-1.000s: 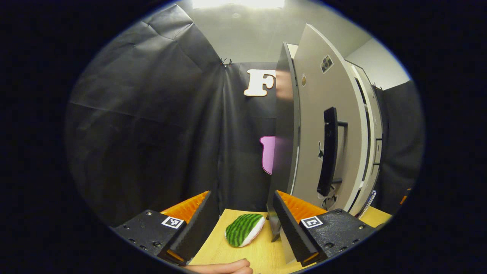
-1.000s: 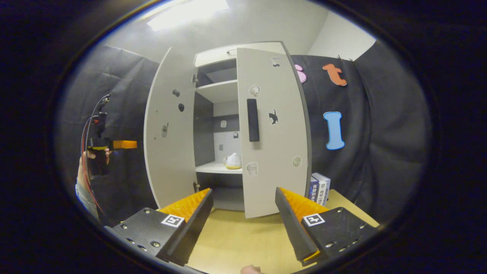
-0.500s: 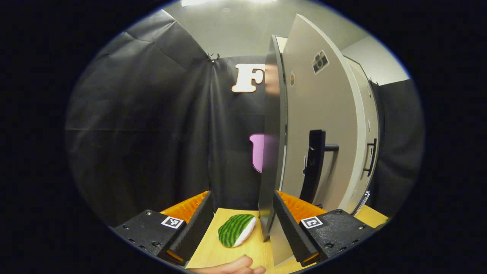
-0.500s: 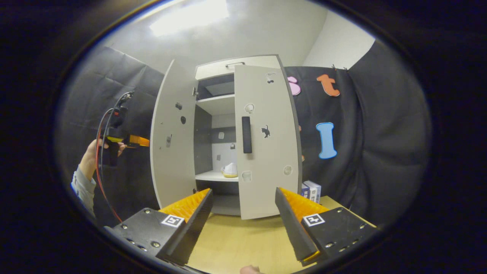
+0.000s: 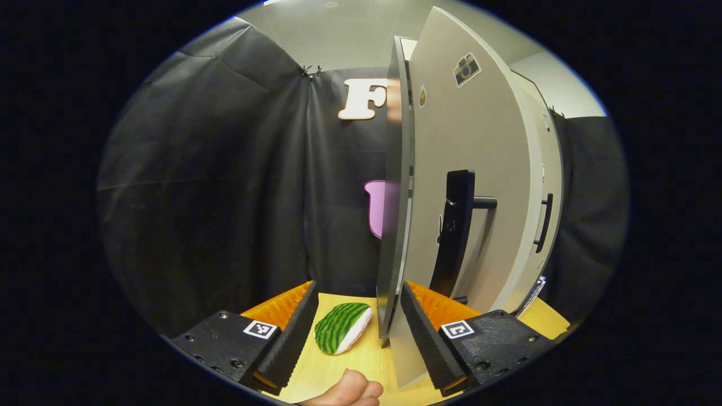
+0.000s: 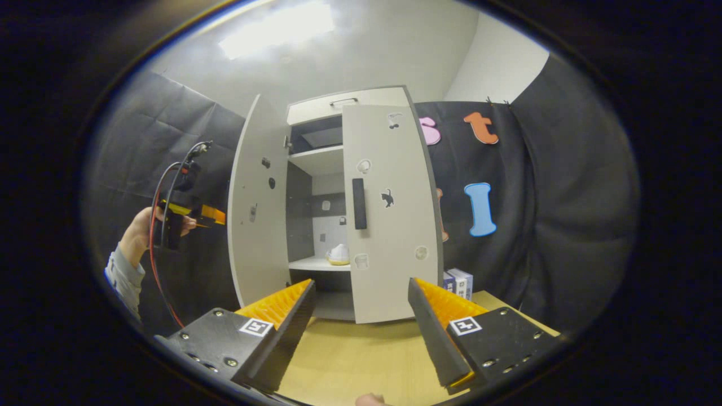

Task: Grab one shoe with the right hand and put it into the shoe cabinet, grab the other shoe with the left hand and put it into the shoe cabinet; then close the right door with the right hand and the left door with the left hand.

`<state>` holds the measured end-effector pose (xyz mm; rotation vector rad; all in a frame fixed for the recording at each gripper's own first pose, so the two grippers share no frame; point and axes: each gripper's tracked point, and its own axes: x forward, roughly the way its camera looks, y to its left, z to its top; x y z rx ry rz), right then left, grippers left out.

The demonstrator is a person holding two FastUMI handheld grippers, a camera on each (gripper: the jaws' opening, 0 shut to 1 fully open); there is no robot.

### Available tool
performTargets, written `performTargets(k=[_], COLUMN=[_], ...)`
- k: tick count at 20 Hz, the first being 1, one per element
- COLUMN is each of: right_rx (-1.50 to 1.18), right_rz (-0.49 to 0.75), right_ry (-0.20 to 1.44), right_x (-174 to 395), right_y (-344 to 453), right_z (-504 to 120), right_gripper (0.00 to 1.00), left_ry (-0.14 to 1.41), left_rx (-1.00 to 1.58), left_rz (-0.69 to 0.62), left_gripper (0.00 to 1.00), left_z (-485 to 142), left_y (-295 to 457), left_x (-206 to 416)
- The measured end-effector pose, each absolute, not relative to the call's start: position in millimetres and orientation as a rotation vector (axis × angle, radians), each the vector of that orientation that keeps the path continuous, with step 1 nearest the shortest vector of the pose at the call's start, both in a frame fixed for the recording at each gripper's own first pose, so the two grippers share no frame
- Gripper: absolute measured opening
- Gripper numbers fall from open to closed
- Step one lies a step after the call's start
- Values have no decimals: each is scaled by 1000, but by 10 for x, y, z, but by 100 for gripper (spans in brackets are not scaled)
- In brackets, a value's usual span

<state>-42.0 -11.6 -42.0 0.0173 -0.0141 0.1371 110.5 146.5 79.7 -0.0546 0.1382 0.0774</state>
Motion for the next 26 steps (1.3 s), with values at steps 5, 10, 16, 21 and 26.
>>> performTargets(k=[5, 10, 16, 21, 26], right_rx=[-6, -35, -41, -16, 18], right_rz=[82, 44, 23, 15, 3], right_ry=[-10, 1, 24, 15, -6], right_x=[-386, -337, -276, -293, -269], right_y=[-271, -349, -428, -480, -499], right_z=[-474, -538, -646, -646, -577], right_gripper=[98, 98, 98, 98, 99], left_ry=[132, 101, 67, 62, 66], left_rx=[-58, -29, -21, 2, -16], left_rz=[56, 77, 87, 48, 23], left_gripper=[87, 89, 87, 87, 90], left_z=[805, 843, 866, 886, 920], left_y=[1251, 1081, 882, 805, 808], left_x=[1093, 1085, 1120, 1147, 1161])
